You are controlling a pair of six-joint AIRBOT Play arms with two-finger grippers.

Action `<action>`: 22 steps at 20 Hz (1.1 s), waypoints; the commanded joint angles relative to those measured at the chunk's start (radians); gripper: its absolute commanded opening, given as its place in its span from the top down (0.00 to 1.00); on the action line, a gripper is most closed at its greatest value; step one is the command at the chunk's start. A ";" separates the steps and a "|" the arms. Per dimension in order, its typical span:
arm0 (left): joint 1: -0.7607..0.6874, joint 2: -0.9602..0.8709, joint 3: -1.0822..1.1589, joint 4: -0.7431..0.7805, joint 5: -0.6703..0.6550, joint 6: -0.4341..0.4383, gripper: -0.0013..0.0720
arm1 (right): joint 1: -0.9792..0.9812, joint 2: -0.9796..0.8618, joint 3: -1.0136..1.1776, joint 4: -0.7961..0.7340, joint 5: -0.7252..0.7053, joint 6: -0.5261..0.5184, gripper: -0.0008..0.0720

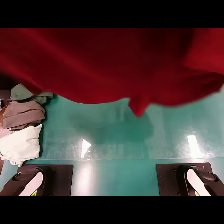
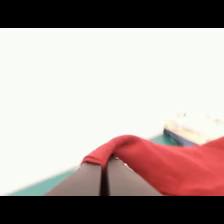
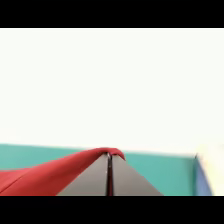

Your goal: Fold the shirts.

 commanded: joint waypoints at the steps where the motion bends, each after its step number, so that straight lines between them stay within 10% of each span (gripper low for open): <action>1: 0.001 0.067 0.009 0.006 0.025 -0.027 0.95 | 0.001 -0.018 0.163 -0.074 0.052 0.002 0.97; 12: 0.001 -0.347 -0.525 0.113 -0.214 -0.120 0.95 | 0.005 -0.453 -0.195 -0.063 0.432 0.032 0.97; 22: 0.001 -0.809 -0.527 -0.068 0.169 0.028 0.95 | 0.130 -0.812 -0.338 -0.064 -0.098 0.101 0.97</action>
